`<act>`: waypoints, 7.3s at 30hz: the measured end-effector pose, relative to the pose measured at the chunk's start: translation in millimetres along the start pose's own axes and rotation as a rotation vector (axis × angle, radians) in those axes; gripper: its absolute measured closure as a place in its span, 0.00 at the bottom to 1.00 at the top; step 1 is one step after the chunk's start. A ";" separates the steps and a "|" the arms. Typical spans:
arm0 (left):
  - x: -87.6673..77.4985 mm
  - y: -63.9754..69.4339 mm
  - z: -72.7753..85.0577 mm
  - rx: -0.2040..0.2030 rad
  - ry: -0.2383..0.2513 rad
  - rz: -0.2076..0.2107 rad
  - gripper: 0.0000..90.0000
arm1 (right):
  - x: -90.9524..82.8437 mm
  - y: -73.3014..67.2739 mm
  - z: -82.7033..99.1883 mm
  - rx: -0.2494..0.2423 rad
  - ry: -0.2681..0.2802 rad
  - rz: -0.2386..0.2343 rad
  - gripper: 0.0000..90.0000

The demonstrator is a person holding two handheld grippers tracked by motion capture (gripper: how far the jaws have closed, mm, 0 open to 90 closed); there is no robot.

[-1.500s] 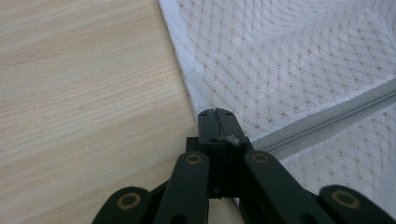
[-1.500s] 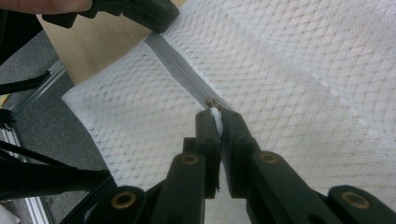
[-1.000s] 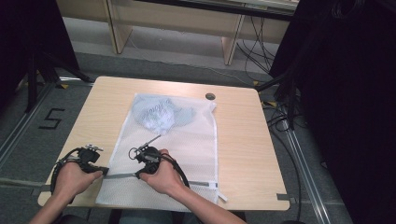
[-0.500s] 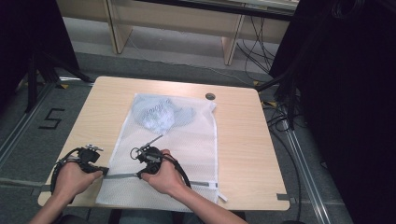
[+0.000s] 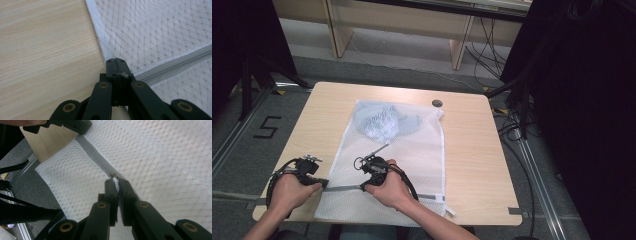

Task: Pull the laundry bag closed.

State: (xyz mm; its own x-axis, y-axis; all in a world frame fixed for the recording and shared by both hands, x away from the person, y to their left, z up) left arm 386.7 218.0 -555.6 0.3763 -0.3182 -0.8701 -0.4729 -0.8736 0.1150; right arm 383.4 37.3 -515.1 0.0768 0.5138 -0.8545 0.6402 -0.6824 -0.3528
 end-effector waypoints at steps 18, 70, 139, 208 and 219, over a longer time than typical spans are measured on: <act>0.4 0.0 -0.3 0.004 0.003 0.002 1.00 | -4.8 2.9 4.0 0.011 -0.010 -0.005 0.97; -0.5 0.6 0.0 0.012 -0.016 0.003 1.00 | -21.6 11.1 15.4 0.030 0.002 0.019 0.97; 1.7 1.1 -1.3 -0.007 0.017 -0.010 1.00 | -39.1 26.3 28.6 0.043 -0.012 0.044 0.97; -0.2 -2.3 -1.1 0.060 -0.008 -0.011 1.00 | -58.6 46.5 52.0 0.105 -0.019 0.041 0.97; 0.2 -2.5 -1.0 0.060 -0.004 -0.011 1.00 | -61.6 52.6 56.7 0.104 -0.029 0.054 0.97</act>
State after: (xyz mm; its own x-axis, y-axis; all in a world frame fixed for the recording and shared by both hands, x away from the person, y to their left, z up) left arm 388.7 219.7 -555.5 0.3782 -0.3072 -0.8733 -0.5156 -0.8534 0.0769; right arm 369.0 -59.7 -502.6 0.0858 0.4601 -0.8837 0.5527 -0.7600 -0.3420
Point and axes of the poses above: each handheld gripper's, and its own axes: x roughly forward along the jaws, z roughly out of its underside, y roughly to its right, the point moved 7 cm from there along x, roughly forward along the jaws, and after that the axes turned 8 degrees about x, right-handed, at the moved point
